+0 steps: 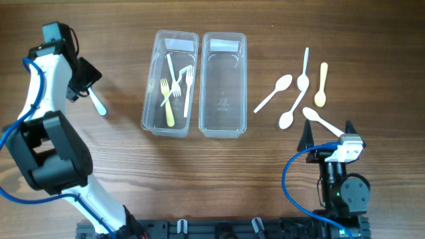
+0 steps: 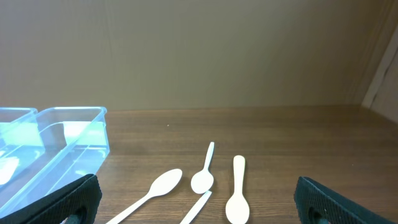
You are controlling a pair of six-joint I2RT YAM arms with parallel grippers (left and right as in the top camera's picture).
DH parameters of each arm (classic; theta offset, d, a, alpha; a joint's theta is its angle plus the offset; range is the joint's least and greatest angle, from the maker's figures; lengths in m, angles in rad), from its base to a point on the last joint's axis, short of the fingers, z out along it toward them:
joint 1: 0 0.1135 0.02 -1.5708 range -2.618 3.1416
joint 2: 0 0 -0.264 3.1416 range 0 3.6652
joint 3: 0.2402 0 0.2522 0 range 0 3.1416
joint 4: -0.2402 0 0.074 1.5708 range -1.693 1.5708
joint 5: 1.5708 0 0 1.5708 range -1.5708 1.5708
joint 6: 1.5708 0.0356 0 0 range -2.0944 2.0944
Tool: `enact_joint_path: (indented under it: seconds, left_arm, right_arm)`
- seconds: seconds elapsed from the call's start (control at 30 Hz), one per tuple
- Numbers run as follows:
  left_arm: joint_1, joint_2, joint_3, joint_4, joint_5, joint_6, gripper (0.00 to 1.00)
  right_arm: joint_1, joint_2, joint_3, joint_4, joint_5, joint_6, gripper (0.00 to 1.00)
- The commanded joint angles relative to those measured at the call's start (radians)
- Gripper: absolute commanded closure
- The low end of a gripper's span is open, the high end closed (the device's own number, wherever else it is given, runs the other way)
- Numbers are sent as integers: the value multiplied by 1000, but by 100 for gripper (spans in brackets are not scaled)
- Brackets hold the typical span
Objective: Pack container
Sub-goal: 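Reach the left gripper to the light-blue fork and grasp it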
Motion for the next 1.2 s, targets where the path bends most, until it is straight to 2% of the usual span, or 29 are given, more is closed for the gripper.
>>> enact_joint_path:
  seconds: [0.0, 0.17, 0.3, 0.43, 0.5, 0.6, 0.67, 0.77, 0.87, 1.0, 1.17]
  left_arm:
    - [-2, 52, -9, -16, 53, 34, 34]
    - [1, 65, -82, 2, 58, 52, 33]
    - [1, 65, -165, 71, 62, 126, 35]
    - [1, 65, -216, 165, 64, 131, 35]
    - [1, 66, -234, 197, 77, 195, 39]
    - [2, 76, -237, 216, 77, 200, 40]
    - [2, 89, -237, 217, 77, 200, 46]
    - [2, 89, -237, 184, 76, 200, 76]
    - [2, 89, -237, 154, 76, 200, 94]
    - [2, 56, -230, 150, 72, 200, 96]
    - [1, -100, -163, 154, 66, 200, 96]
  right_arm:
    - [-4, -8, -1, 5, -16, -10, 0]
    - [-4, -8, -1, 5, -16, -10, 0]
    - [-4, -8, -1, 5, -16, -10, 0]
    - [-4, -8, -1, 6, -16, -10, 0]
    - [-4, -8, -1, 5, -16, -10, 0]
    - [-4, -8, -1, 5, -16, -10, 0]
    - [-4, -8, -1, 6, -16, -10, 0]
    - [-4, -8, -1, 6, -16, -10, 0]
    - [-4, -8, -1, 5, -16, -10, 0]
    - [-4, -8, -1, 5, -16, -10, 0]
    - [-4, -8, -1, 6, -16, -10, 0]
